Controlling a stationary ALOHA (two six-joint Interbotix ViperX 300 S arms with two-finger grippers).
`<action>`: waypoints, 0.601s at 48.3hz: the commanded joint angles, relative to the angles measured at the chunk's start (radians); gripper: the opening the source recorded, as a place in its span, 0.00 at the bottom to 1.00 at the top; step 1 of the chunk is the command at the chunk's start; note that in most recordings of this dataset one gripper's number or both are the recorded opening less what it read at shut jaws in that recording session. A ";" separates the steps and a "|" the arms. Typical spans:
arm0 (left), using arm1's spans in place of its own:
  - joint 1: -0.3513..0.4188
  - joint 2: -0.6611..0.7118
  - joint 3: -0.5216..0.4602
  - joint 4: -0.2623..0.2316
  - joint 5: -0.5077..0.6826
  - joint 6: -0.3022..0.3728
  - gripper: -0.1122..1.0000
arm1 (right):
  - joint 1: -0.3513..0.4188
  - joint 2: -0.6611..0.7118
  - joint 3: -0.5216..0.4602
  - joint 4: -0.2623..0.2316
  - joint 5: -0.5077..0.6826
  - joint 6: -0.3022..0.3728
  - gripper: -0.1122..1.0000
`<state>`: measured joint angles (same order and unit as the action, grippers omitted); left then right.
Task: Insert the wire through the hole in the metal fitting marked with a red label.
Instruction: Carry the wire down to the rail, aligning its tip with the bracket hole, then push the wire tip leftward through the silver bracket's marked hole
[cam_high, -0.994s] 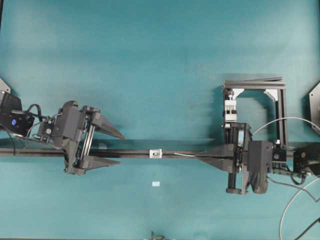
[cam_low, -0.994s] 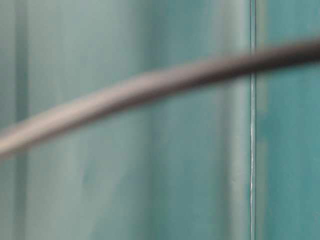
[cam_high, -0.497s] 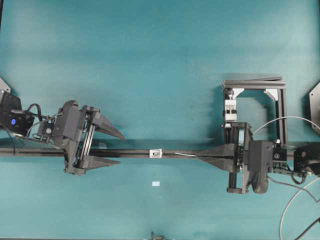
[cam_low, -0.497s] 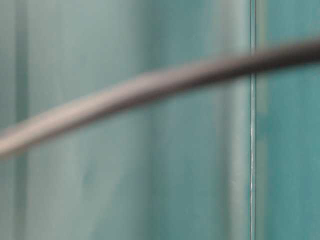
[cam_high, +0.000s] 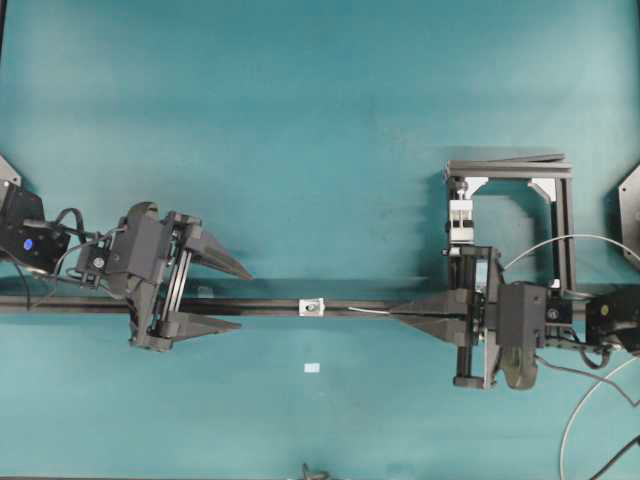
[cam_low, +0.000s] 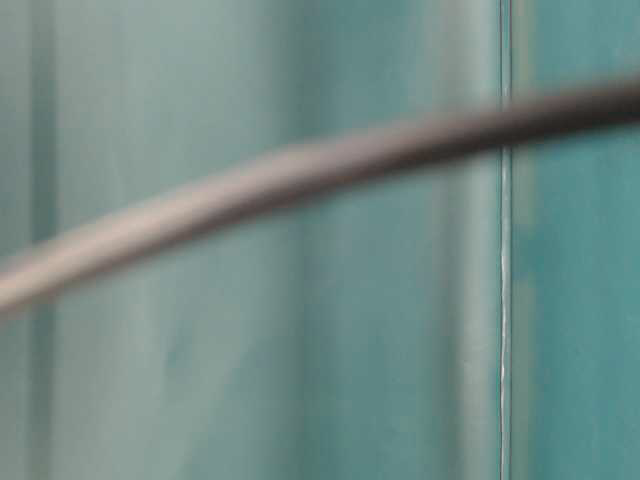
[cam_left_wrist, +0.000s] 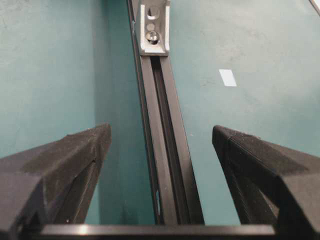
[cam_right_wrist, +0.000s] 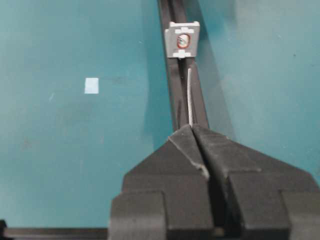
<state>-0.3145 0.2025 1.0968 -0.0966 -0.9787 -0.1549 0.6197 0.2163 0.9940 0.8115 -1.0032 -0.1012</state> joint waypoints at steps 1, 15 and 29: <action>0.000 -0.025 -0.011 0.003 -0.002 0.002 0.81 | -0.002 -0.011 -0.009 -0.014 -0.009 0.002 0.09; 0.000 -0.025 -0.011 0.003 0.000 0.002 0.81 | -0.018 -0.006 -0.020 -0.025 -0.005 0.000 0.09; 0.000 -0.025 -0.011 0.005 0.000 0.002 0.81 | -0.041 0.017 -0.041 -0.044 -0.002 0.000 0.09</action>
<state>-0.3145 0.2025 1.0953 -0.0951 -0.9741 -0.1565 0.5844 0.2408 0.9679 0.7793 -1.0032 -0.1012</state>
